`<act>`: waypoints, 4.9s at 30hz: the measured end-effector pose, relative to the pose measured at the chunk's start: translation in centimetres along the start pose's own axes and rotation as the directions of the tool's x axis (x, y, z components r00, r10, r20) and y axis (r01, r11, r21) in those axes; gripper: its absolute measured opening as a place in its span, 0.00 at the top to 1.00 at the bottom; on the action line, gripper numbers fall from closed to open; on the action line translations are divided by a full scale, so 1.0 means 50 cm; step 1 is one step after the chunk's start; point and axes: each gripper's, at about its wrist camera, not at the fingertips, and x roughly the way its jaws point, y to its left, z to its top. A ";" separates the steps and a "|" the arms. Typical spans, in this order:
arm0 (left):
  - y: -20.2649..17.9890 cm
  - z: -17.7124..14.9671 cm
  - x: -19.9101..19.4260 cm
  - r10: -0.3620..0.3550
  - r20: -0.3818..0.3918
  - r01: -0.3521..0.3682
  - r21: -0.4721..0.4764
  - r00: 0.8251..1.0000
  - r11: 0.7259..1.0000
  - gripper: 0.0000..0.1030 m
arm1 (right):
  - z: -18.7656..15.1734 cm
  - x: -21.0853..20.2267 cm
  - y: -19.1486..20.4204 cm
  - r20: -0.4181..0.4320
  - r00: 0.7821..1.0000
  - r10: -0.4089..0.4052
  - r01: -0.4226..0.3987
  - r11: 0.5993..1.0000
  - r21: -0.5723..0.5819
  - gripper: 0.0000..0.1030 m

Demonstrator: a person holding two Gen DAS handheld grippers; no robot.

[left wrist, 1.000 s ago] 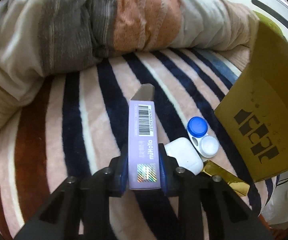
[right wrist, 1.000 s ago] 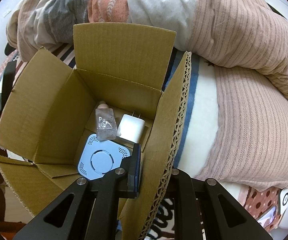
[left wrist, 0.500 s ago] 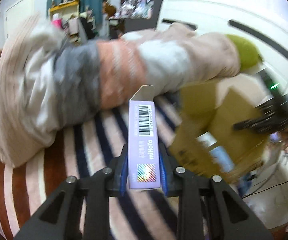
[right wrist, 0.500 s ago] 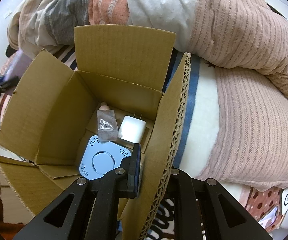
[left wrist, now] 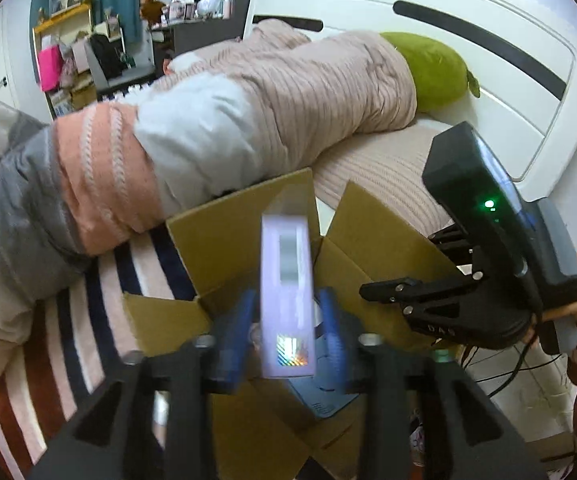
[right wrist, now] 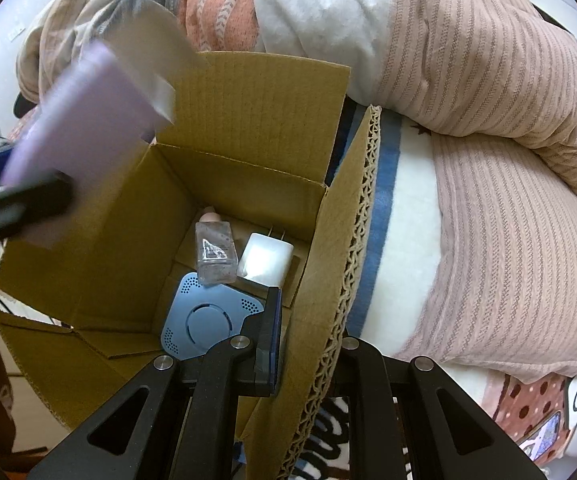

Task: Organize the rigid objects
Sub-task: 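Place the purple box into the cardboard box and open the left tool, then return the left tool and grasp the gold bar upright, then carry the gold bar into the box and release it, then withdraw the left tool and grasp the white earbud case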

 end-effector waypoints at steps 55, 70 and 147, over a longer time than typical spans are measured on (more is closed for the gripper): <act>0.178 -0.405 0.075 0.066 0.044 -0.042 -0.416 0.997 0.908 0.59 | -0.005 0.006 -0.003 0.000 1.000 0.005 -0.005 1.000 0.002 0.91; 0.177 -0.396 0.056 0.215 0.042 -0.182 -0.385 0.976 0.905 0.85 | -0.003 0.007 -0.004 -0.002 1.000 0.008 -0.008 1.000 0.000 0.91; 0.269 -0.296 0.180 0.210 -0.147 -0.248 -0.332 0.967 0.910 0.25 | -0.006 0.012 -0.005 -0.010 1.000 0.009 -0.009 1.000 -0.012 0.91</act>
